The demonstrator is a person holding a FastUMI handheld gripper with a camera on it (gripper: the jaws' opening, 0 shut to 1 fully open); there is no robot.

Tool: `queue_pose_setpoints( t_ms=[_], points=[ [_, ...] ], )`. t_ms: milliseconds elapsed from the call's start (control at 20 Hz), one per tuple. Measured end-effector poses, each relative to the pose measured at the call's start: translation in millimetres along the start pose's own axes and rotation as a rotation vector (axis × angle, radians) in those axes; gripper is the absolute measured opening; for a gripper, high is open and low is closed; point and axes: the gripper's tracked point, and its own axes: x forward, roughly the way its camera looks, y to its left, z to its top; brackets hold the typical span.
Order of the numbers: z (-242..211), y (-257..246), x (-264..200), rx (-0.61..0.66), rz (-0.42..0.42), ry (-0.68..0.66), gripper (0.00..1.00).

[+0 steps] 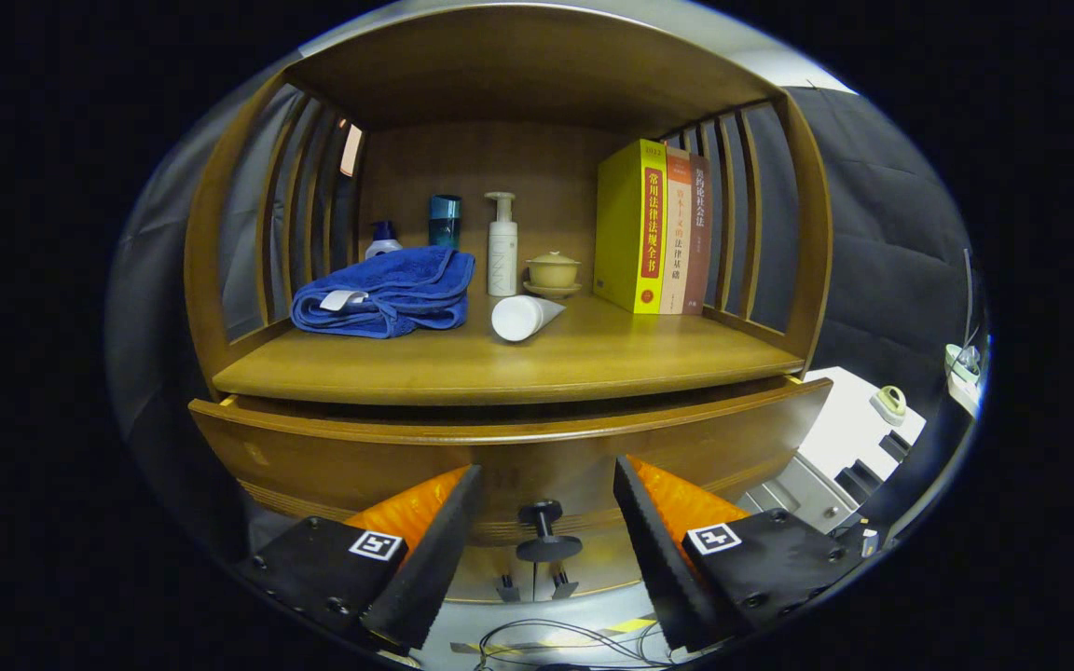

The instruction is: Pull open the drawer, take out the items inside it, and place them on the countertop above the cabinet.

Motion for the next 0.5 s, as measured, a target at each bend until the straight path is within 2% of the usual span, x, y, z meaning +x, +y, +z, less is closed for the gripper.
queue_pose_setpoints(
  t_ms=[200,400,500],
  points=[
    [1.5,1.8,17.8,0.014,0.004,0.015,0.96],
    [2.1,-2.8,16.7,0.013,0.005,0.030,0.94],
    [18.3,-3.9,13.6,0.047,0.007,0.024,0.96]
  ],
)
